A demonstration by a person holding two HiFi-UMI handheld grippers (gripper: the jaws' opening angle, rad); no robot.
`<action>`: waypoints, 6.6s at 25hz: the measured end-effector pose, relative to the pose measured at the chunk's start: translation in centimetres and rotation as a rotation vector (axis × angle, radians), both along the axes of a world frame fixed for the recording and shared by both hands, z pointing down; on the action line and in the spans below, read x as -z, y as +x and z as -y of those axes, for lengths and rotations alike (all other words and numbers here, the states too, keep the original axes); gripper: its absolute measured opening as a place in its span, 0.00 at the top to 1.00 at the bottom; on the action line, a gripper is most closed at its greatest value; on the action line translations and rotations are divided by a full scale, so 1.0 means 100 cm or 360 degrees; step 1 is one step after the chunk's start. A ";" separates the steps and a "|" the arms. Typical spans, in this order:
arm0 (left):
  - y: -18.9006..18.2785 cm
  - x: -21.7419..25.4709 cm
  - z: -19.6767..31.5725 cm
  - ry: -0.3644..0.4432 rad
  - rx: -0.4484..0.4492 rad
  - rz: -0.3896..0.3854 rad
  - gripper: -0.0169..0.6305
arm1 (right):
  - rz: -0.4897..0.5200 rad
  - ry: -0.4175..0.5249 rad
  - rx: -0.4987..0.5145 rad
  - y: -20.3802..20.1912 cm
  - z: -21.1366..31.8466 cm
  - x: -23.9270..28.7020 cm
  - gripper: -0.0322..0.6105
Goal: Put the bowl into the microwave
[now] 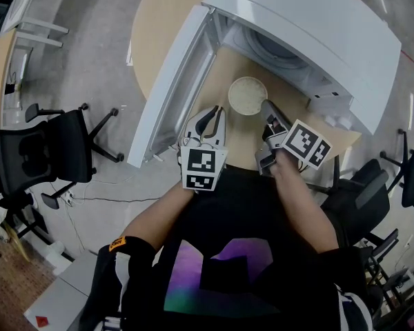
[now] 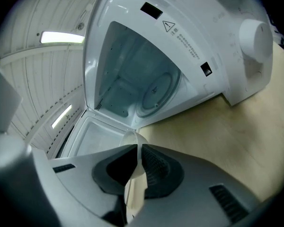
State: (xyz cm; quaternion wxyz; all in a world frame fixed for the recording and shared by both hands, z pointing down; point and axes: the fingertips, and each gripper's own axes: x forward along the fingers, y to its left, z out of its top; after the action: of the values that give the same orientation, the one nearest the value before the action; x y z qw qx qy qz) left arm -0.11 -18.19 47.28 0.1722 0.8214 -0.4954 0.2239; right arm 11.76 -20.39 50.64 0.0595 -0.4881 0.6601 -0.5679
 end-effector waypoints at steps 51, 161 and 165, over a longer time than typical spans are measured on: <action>0.045 0.029 0.118 0.0060 -0.0059 -0.0072 0.88 | 0.0228 0.0210 -0.0944 0.068 0.135 0.011 0.88; 0.020 0.120 -0.075 0.0380 -0.0261 -0.0263 0.89 | -0.1125 0.1035 0.0329 -0.035 -0.097 0.138 0.92; 0.007 0.132 -0.095 0.0392 -0.0248 -0.0289 0.89 | -0.1158 0.1065 0.0362 -0.052 -0.116 0.149 0.92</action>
State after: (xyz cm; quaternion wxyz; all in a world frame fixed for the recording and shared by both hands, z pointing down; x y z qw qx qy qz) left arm 0.55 -8.74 34.11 0.0965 0.8890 -0.4364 0.0992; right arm 6.59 -8.76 35.74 -0.0835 -0.5336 0.8328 -0.1213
